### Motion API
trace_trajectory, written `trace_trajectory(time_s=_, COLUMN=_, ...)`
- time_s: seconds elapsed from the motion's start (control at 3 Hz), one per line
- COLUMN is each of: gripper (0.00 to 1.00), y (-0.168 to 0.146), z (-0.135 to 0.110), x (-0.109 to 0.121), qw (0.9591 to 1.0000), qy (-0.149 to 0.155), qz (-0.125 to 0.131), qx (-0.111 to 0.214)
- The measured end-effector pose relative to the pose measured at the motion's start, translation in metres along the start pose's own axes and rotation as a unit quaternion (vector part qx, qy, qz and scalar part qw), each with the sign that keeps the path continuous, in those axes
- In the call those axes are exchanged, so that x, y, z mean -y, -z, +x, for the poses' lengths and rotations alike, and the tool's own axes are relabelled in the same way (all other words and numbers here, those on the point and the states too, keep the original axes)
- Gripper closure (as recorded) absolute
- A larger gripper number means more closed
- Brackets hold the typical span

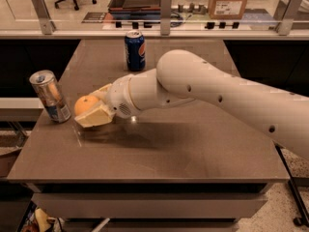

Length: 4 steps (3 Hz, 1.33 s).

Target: Move orange near redbull can

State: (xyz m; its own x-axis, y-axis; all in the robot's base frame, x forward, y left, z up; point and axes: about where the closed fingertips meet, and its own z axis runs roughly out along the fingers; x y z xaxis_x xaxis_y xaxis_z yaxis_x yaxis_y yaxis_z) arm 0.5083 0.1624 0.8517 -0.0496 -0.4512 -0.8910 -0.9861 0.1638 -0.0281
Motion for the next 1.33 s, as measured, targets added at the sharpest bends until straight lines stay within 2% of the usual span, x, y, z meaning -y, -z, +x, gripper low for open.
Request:
trace_trajectory(time_s=0.33, gripper=0.81, y=-0.0004, z=-0.0008, x=-0.0014, qw=1.0000, qy=0.001, qz=0.000, qx=-0.001)
trace_trajectory(time_s=1.33, gripper=0.12, y=-0.0034, z=-0.0039, x=-0.0057, qw=1.0000, qy=0.004, qz=-0.004, qx=-0.001)
